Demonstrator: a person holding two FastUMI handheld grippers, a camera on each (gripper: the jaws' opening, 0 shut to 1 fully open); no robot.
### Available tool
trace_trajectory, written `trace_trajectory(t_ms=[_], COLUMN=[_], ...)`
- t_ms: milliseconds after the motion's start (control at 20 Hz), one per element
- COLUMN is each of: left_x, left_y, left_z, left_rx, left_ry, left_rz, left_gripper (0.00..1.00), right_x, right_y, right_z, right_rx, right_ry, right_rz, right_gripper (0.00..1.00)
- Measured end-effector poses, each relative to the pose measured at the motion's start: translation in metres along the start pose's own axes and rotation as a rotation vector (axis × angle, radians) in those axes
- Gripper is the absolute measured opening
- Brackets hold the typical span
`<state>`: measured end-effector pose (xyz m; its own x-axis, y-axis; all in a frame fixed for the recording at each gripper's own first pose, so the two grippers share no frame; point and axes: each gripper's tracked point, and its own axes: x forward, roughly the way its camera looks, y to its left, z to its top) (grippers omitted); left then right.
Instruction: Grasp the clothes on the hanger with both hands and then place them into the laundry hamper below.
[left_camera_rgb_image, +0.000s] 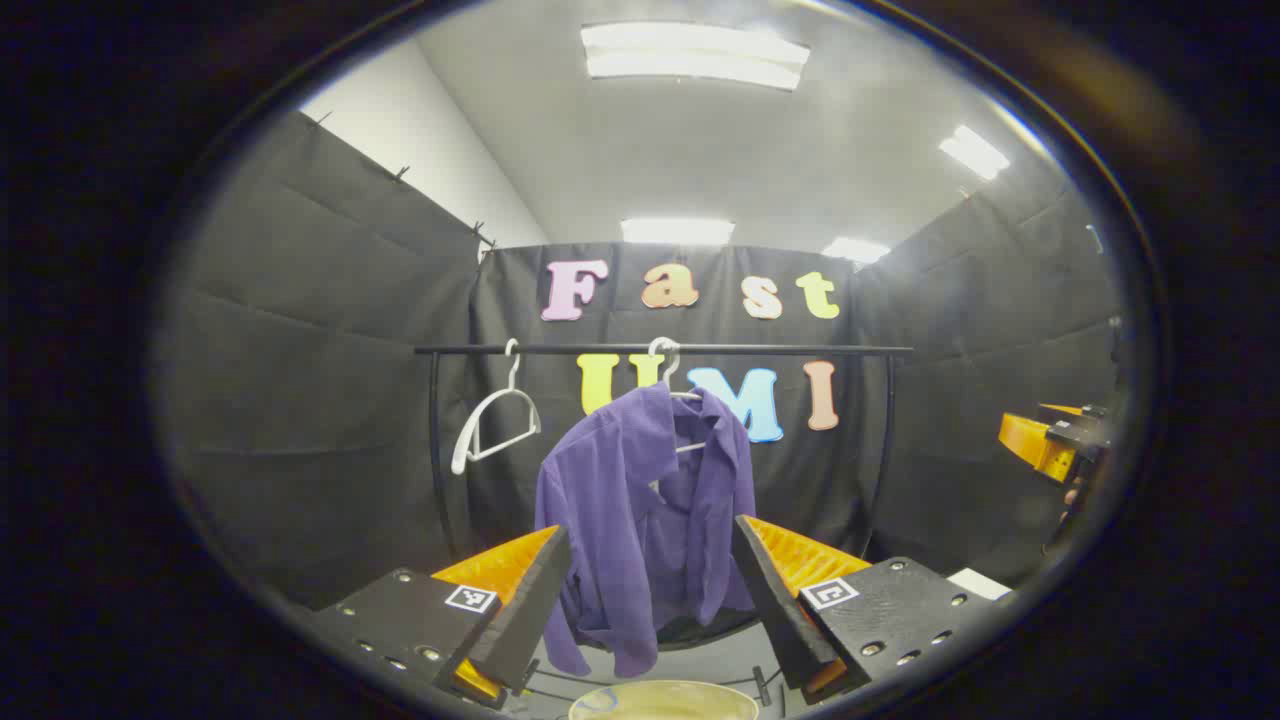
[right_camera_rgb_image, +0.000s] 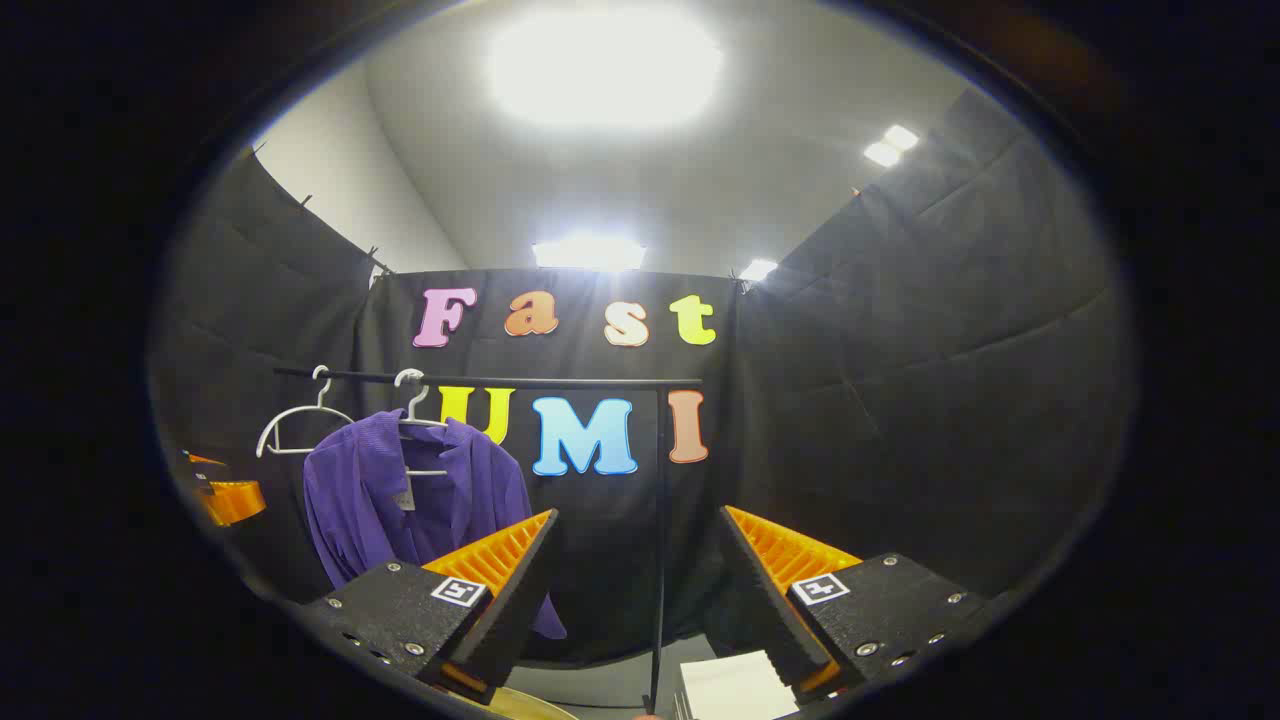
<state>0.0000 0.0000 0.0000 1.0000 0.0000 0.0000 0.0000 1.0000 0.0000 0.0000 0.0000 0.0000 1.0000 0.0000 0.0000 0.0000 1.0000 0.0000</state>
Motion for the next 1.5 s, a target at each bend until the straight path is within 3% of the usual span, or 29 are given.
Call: trace_trajectory(t_ms=[300, 350, 700, 1000, 1050, 1500], left_x=[0.008, 0.008, 0.045, 0.079, 0.085, 0.147], left_y=[0.015, 0.016, 0.001, -0.005, -0.004, -0.012], left_z=[-0.006, -0.006, -0.010, -0.017, -0.018, -0.031], left_rx=[-0.037, -0.044, -0.073, -0.049, -0.045, -0.112], left_ry=[0.012, 0.012, 0.037, 0.066, 0.067, 0.099], left_rz=[0.015, 0.017, 0.009, 0.081, 0.098, 0.209], left_gripper=[1.00, 0.94, 0.94, 0.94, 1.00, 1.00], right_x=[0.010, 0.013, 0.049, 0.096, 0.107, 0.193], right_y=[0.014, 0.014, 0.018, 0.041, 0.047, 0.127], right_z=[-0.003, -0.005, -0.034, -0.065, -0.067, -0.077], right_rx=[-0.037, -0.036, 0.004, 0.040, 0.051, 0.124], right_ry=[0.034, 0.043, 0.090, 0.143, 0.144, 0.142], right_rz=[0.024, 0.027, 0.053, 0.161, 0.188, 0.447], right_gripper=[0.95, 0.95, 0.95, 0.95, 0.95, 0.95])
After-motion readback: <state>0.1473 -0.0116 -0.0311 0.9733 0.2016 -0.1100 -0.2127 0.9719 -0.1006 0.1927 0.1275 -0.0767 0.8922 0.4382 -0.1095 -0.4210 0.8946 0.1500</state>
